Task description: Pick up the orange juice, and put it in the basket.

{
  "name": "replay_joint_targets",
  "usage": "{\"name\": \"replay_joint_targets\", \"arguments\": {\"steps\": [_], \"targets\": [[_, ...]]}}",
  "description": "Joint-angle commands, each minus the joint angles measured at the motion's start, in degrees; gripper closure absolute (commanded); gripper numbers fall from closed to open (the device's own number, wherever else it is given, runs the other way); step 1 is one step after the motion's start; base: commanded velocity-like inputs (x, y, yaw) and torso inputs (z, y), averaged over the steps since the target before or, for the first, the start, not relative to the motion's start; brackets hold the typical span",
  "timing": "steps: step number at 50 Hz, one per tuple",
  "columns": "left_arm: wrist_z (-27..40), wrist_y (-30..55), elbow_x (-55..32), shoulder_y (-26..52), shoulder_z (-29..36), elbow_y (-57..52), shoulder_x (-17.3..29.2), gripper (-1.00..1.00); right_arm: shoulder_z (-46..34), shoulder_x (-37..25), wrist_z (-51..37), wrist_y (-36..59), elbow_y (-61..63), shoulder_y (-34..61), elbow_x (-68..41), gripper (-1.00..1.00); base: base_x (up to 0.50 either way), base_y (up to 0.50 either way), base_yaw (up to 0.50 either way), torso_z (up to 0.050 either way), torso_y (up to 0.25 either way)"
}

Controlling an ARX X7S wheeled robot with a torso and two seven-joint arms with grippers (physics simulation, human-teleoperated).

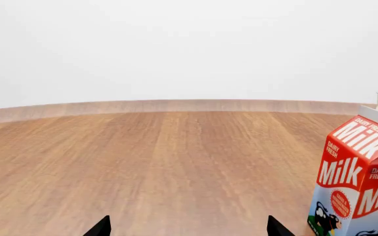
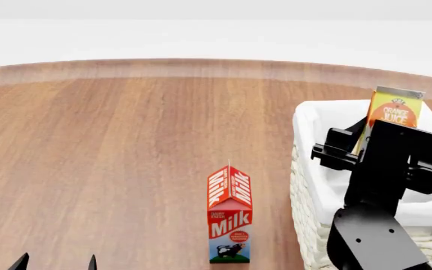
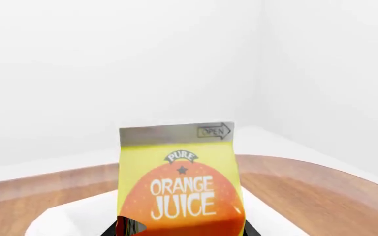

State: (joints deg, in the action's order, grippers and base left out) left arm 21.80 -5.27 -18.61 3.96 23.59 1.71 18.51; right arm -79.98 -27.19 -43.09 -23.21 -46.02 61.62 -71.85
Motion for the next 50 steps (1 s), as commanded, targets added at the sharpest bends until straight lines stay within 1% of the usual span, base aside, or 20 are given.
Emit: {"name": "replay_joint_targets", "arguments": {"steps": [1,31,48,49,50], "targets": [[0.1,-0.05,-0.09,0.04,0.13,0.02,0.09,-1.0,1.14,1.51,0.61,0.82,-2.5,0.64,3.89,1.0,0.0,0.0,0.0,0.0,0.0],[0.37,-0.18,-0.31,0.14,0.46,0.06,0.3,-1.0,2.36,6.87,5.15,-1.09,-13.39,-0.13,4.16,1.0,0.0,0.0,0.0,0.0,0.001],[0.51,-0.25,-0.43,0.2,0.64,0.08,0.42,-1.0,2.78,7.8,5.98,-0.58,-15.01,-0.04,4.1,1.0,0.0,0.0,0.0,0.001,0.001],[0.52,-0.26,-0.44,0.2,0.65,0.08,0.43,-1.0,2.94,7.83,5.83,-0.66,-15.14,0.1,4.02,-1.0,0.0,0.0,0.0,0.0,0.0],[0.53,-0.26,-0.44,0.21,0.66,0.08,0.43,-1.0,2.93,7.82,5.81,-0.58,-15.08,0.13,4.04,-1.0,0.0,0.0,0.0,0.0,0.0]]}}
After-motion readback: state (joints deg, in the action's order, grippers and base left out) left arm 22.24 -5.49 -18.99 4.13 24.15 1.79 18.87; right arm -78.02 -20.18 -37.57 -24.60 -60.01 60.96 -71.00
